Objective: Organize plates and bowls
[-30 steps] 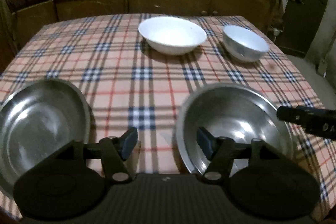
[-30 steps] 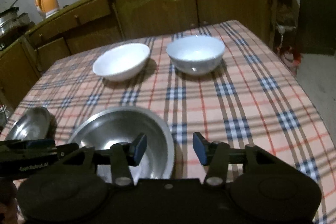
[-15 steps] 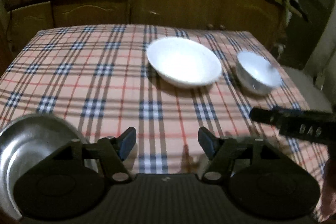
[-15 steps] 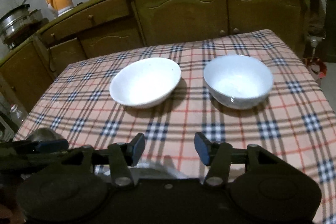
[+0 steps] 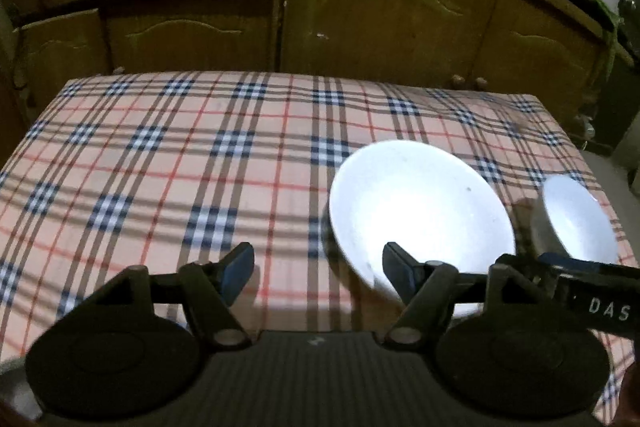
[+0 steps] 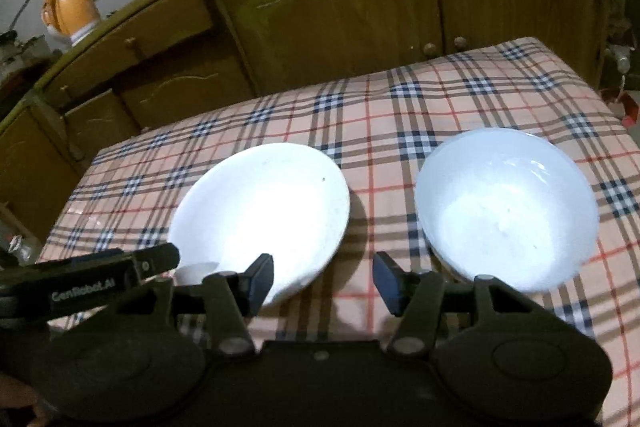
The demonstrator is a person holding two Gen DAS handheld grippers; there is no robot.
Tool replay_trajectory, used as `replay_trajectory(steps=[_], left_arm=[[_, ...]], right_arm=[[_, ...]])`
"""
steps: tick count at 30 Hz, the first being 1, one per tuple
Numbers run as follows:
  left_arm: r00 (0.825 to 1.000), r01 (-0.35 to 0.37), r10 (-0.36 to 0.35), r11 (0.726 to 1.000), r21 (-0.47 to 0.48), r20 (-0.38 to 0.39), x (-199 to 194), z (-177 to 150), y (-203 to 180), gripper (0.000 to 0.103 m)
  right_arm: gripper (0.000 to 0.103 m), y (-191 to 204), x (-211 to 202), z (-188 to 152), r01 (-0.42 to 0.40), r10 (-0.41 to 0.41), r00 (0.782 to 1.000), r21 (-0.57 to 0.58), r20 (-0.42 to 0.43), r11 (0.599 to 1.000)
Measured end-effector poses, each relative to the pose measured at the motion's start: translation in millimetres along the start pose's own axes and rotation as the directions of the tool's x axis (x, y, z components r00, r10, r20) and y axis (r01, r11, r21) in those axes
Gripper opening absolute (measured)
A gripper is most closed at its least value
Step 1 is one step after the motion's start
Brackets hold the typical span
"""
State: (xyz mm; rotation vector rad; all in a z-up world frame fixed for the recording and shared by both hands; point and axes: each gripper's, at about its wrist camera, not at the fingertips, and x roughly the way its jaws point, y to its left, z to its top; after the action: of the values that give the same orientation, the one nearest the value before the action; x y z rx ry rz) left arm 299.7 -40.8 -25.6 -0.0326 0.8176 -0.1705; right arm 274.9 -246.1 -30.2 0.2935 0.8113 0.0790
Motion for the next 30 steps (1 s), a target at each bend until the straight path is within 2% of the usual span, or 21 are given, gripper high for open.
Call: replay_trajectory(steps=[4,5,10,11,12,13,14,16,17,23,30], left_arm=[[1.000,-0.017,0.018,0.999,0.043,-0.012,17.8,8.2,-2.1,0.072],[1.000,-0.020,0.021,0.999,0.048,-0.014,21.8,9.2,-2.2,0.069],[0.999,-0.001,0.003,0.997,0.072,-0.032,34.3,10.2,-4.2,0.049],[0.999,0.007,-0.004,0.997,0.077,-0.035,36.6,9.8,-4.0,0.041],[0.999,0.021,-0.017,0.997,0.078,-0.042,39.1,8.5,-3.2,0.036],[0.998,0.039,-0.036,0.996,0.076,-0.044,40.2,8.0,-3.9,0.032],[0.998,0.051,-0.048,0.996,0.079,-0.045,40.8,7.1,-5.1,0.024],[0.999,0.036,-0.032,0.995,0.095,-0.035,39.9,5.0,-9.3,0.024],[0.999,0.035,-0.032,0.995,0.098,-0.032,38.5,3.7,-9.6,0.023],[0.999,0.036,-0.035,0.995,0.094,-0.021,21.4,-0.8,-4.8,0.023],[1.000,0.019,-0.021,0.995,0.095,0.019,-12.7,0.5,-7.0,0.022]], right_arm=[[0.067,-2.7,22.4,7.5,0.013,-0.013,1.000,0.010,-0.019,1.000],[0.064,-4.0,26.6,8.5,0.017,-0.017,1.000,0.013,-0.023,1.000],[0.066,0.8,37.2,15.4,0.021,-0.021,1.000,-0.018,-0.008,1.000],[0.066,0.3,38.3,15.3,0.007,-0.007,1.000,-0.020,-0.006,1.000],[0.062,-0.2,39.6,15.1,0.001,-0.001,1.000,-0.019,-0.007,1.000],[0.049,-0.1,40.4,14.6,-0.003,0.002,1.000,-0.024,-0.002,1.000],[0.032,0.3,41.0,14.1,-0.009,0.009,1.000,-0.030,0.001,1.000],[0.021,0.2,42.6,12.8,0.024,-0.023,1.000,-0.034,0.007,0.999],[0.020,-0.1,42.4,12.4,0.033,-0.032,0.999,-0.035,0.012,0.999],[0.020,2.7,33.2,8.9,0.031,-0.029,0.999,-0.049,0.037,0.998],[0.020,11.3,1.5,7.4,0.028,-0.022,0.997,-0.074,0.077,0.997]])
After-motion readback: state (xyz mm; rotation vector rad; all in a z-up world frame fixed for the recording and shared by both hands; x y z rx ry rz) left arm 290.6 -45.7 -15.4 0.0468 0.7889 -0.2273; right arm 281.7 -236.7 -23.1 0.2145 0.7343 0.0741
